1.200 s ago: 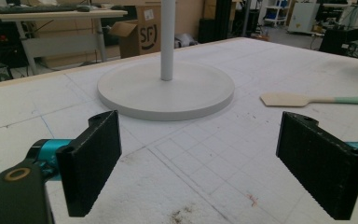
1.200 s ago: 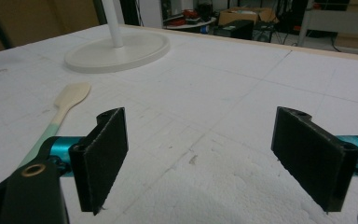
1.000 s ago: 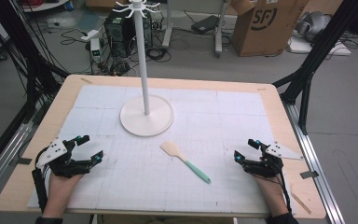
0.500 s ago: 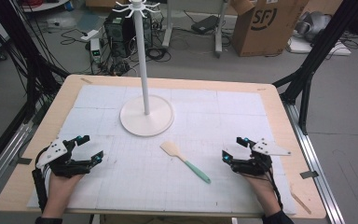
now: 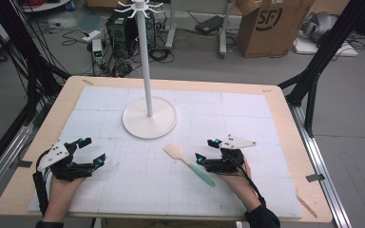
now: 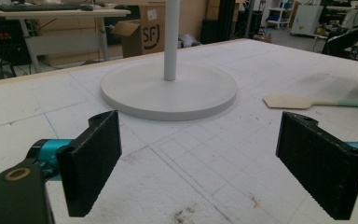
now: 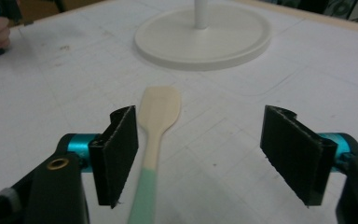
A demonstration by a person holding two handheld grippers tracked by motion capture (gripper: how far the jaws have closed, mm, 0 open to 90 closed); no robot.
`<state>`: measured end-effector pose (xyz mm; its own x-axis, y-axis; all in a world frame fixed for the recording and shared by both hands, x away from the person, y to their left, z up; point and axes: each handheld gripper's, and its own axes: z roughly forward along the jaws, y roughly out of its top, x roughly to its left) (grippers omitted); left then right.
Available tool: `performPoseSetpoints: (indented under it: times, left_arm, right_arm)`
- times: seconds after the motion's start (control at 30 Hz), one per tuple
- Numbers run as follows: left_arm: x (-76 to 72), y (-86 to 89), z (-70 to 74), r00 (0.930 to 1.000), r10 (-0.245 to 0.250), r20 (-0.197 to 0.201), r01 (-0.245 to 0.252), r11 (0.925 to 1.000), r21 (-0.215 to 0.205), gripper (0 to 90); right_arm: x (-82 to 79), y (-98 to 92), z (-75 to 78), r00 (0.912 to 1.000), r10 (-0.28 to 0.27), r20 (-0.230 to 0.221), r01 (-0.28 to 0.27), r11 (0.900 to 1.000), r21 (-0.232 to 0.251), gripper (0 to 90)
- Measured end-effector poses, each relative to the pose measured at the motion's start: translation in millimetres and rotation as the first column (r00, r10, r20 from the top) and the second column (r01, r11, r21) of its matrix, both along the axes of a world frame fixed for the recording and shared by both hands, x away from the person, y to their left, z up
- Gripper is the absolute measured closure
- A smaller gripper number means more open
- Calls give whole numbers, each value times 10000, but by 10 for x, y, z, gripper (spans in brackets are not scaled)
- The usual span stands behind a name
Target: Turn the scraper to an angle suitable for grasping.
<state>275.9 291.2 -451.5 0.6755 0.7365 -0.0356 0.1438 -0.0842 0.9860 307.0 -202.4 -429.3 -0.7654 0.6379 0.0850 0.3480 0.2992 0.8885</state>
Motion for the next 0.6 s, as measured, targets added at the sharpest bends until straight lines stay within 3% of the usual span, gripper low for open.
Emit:
performPoseSetpoints:
  times: [0.27, 0.47, 0.6]
  left_arm:
    - [0, -1, 0, 10000, 7, 3, -7, 10000, 21, 147]
    - [-1, -3, 0, 10000, 4, 7, -4, 10000, 18, 147]
    - [-1, -2, 0, 10000, 0, 6, 0, 10000, 14, 147]
  right_arm:
    - [70, 210, -99, 9970, 348, -695, -386, 9978, -542, 385]
    - [92, 306, -136, 9947, 490, -902, -568, 9946, -865, 449]
    - [94, 392, -176, 9927, 643, -1025, -779, 9878, -1347, 526]
